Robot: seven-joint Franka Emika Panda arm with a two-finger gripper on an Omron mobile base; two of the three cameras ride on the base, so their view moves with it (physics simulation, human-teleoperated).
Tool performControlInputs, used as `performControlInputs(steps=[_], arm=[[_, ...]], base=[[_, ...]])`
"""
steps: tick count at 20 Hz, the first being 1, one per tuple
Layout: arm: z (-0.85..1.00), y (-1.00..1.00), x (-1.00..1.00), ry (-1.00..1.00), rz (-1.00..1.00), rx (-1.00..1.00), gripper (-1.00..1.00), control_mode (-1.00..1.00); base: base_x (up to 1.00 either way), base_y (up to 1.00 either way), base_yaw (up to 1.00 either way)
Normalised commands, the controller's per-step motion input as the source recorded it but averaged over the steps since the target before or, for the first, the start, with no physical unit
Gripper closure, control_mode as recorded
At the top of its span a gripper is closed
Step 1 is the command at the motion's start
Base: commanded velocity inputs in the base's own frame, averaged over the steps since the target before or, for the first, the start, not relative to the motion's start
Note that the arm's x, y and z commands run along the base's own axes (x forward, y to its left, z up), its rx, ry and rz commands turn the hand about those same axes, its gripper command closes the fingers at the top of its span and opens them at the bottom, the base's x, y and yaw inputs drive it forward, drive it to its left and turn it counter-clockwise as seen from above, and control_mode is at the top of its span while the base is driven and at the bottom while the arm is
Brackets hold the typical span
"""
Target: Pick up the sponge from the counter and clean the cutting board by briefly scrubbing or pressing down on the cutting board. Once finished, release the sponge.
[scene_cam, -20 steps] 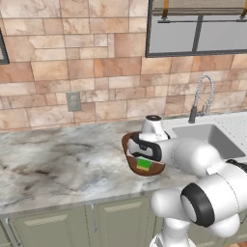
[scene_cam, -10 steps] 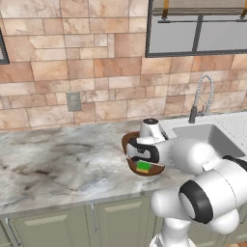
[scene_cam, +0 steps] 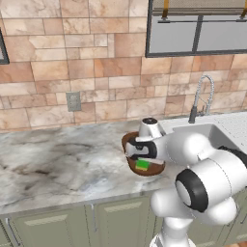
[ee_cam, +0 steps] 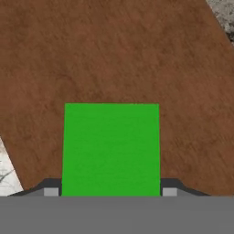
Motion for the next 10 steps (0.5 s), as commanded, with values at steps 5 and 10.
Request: performControlInputs(steps=[5,10], arm=[[0.0,0.0,0.54,0.0,0.0,-0.02,1.0,-1.0],[0.0,0.0,0.55,0.0,0.0,-0.04,1.0,-1.0]], base=[[0.0,0.0,0.0],[0.0,0.0,0.0]])
